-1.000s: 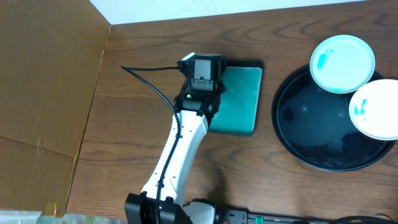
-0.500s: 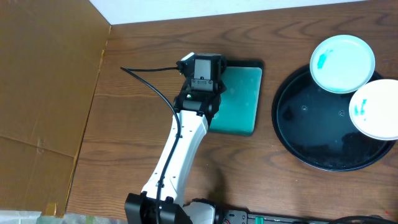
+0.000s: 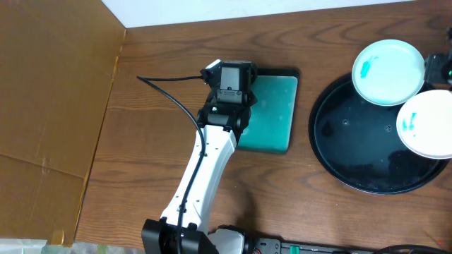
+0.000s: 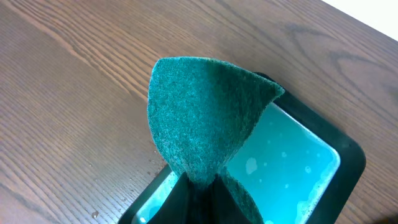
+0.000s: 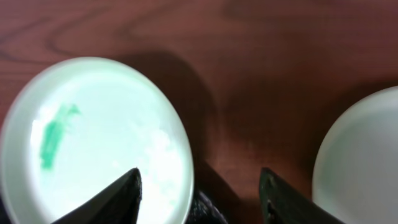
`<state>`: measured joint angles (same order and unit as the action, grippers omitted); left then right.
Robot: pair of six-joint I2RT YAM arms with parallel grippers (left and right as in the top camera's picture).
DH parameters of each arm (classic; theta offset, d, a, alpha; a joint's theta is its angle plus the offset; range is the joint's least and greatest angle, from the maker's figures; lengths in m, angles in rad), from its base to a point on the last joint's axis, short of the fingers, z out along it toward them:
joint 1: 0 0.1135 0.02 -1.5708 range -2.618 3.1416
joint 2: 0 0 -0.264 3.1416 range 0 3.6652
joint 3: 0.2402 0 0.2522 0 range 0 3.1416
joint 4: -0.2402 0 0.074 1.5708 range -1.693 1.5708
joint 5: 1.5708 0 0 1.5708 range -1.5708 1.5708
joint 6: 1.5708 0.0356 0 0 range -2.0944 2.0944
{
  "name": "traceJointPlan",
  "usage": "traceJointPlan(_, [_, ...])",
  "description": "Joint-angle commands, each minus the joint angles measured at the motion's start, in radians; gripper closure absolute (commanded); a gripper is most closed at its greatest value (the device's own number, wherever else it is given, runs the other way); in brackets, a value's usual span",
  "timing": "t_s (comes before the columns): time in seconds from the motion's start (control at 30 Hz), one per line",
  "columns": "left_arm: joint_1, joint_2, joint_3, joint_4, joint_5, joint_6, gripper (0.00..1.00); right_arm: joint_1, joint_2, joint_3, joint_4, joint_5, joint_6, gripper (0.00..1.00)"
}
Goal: Clean dirty plates on tray and stack at the side
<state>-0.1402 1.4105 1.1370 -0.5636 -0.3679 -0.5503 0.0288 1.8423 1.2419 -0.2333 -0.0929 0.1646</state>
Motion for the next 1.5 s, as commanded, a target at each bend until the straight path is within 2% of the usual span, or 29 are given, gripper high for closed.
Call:
traceJointPlan(0.0, [0.004, -0.006, -0.004, 0.015, -0.006, -0.012, 0.93, 0.01, 0.02, 0.125, -0.092, 0.014, -0.039, 0.4])
traceJointPlan(0.1, [0.004, -0.006, -0.004, 0.016, -0.005, -0.012, 0.93, 0.01, 0.05, 0.134, -0.104, 0.013, -0.04, 0.39])
traceJointPlan(0.2, [0.004, -0.006, -0.004, 0.019, 0.021, -0.012, 0.92, 0.014, 0.108, 0.134, -0.084, 0.013, -0.043, 0.44])
traceJointPlan(0.37, [0.004, -0.006, -0.004, 0.018, 0.024, -0.012, 0.93, 0.026, 0.171, 0.134, -0.031, -0.074, -0.109, 0.43])
traceJointPlan(0.5, [0.004, -0.006, -0.004, 0.019, 0.024, -0.012, 0.93, 0.031, 0.18, 0.134, -0.021, -0.084, -0.161, 0.43])
traceJointPlan(0.97, [0.004, -0.006, -0.004, 0.019, 0.024, -0.012, 0.93, 0.031, 0.23, 0.134, -0.024, -0.069, -0.163, 0.45])
traceJointPlan(1.13, [0.004, -0.006, -0.004, 0.019, 0.024, -0.012, 0.93, 0.031, 0.236, 0.133, -0.047, -0.069, -0.163, 0.55])
traceJointPlan(1.4, [0.004, -0.006, -0.004, 0.019, 0.024, -0.012, 0.93, 0.032, 0.237, 0.133, -0.044, -0.069, -0.162, 0.99])
traceJointPlan(1.47, [0.004, -0.006, -0.004, 0.019, 0.024, -0.012, 0.93, 0.032, 0.233, 0.133, -0.049, -0.07, -0.162, 0.99])
